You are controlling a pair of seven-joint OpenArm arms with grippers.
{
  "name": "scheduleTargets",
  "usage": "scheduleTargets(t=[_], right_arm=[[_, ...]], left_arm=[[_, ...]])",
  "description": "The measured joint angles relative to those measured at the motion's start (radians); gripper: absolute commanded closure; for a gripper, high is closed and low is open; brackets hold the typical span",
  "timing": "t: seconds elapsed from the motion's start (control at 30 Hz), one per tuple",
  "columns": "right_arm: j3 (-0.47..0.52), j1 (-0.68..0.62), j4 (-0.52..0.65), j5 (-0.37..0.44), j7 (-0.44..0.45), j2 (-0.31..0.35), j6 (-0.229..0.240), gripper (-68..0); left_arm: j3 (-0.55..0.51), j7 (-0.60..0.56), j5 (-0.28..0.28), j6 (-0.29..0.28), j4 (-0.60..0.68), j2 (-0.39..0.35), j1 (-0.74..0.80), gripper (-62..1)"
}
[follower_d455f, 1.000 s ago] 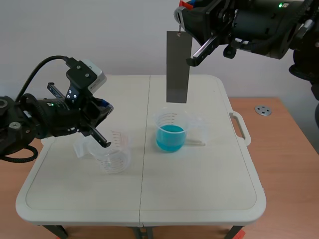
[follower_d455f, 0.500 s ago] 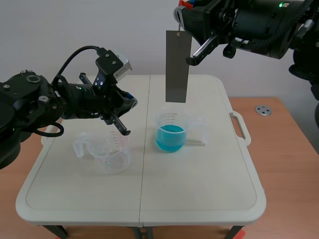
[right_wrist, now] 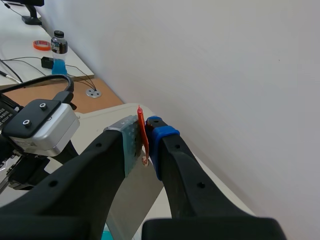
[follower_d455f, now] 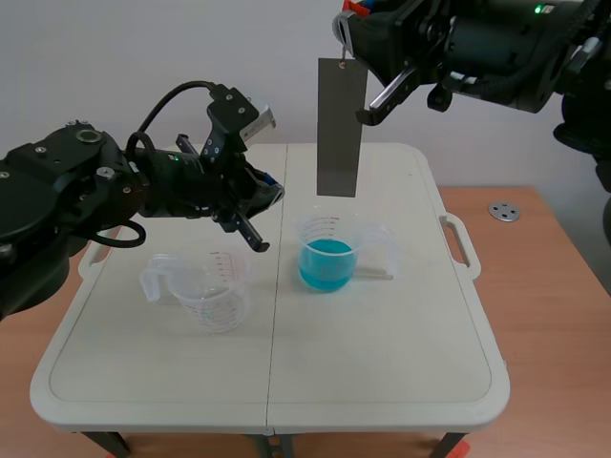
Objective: Hold the metal plate by the orange handle, dip it into the blue solution, take it out and point at it, then put the plate back in the beaker on the left.
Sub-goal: 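Raise the plate and point at it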
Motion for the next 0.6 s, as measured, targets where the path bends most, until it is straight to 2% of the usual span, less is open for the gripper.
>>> scheduleTargets(t=[0.47,0.6], right_arm=[[0.0,0.0,0.0,0.0,0.0,0.0,0.0,-1.3],[0.0,0.0,0.0,0.0,0.0,0.0,0.0,-1.3]], left_arm=[[0.0,0.0,0.0,0.002,0.0,0.0,0.0,-2.7],[0.0,-0.014,0.0,0.051,0.0,-0.009,0.003,-2.7]])
